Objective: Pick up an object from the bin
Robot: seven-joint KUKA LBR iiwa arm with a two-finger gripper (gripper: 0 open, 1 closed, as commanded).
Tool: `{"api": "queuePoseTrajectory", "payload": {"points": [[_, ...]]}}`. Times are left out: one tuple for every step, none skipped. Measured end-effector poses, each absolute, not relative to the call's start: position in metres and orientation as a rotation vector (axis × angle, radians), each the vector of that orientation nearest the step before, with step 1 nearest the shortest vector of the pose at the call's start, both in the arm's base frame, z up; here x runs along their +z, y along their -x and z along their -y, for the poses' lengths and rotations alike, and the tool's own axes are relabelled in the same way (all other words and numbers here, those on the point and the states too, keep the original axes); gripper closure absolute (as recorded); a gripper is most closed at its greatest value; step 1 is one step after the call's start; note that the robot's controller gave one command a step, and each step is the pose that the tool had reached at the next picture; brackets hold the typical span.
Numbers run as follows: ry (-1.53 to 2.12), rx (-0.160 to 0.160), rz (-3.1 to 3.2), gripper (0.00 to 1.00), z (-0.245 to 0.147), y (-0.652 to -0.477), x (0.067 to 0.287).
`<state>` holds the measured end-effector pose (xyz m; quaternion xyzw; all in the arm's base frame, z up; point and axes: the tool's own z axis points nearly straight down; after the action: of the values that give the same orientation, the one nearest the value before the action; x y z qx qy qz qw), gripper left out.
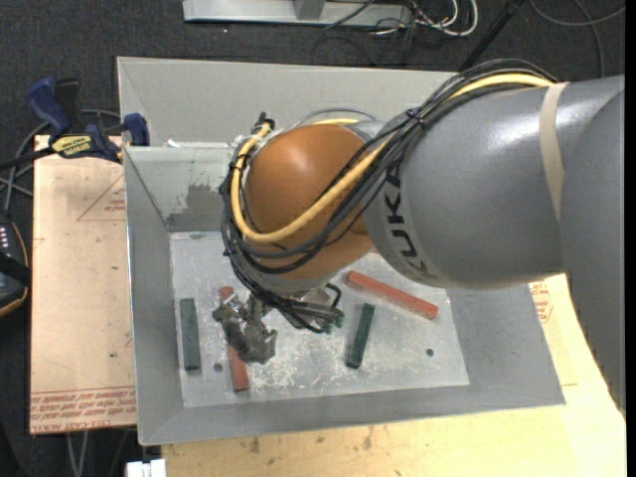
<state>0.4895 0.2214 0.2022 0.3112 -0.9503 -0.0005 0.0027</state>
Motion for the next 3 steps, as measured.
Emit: {"api": "queuePoseTrajectory", "payload": {"points": [[-0.805,-0.002,3.034,1.00,-0.233,-0.499,0.158],[-0.452,0.001,3.109,1.00,-0.146,-0.522,0.163],[-0.097,-0.004,3.150,1.00,-0.123,-0.503,0.300]]}}
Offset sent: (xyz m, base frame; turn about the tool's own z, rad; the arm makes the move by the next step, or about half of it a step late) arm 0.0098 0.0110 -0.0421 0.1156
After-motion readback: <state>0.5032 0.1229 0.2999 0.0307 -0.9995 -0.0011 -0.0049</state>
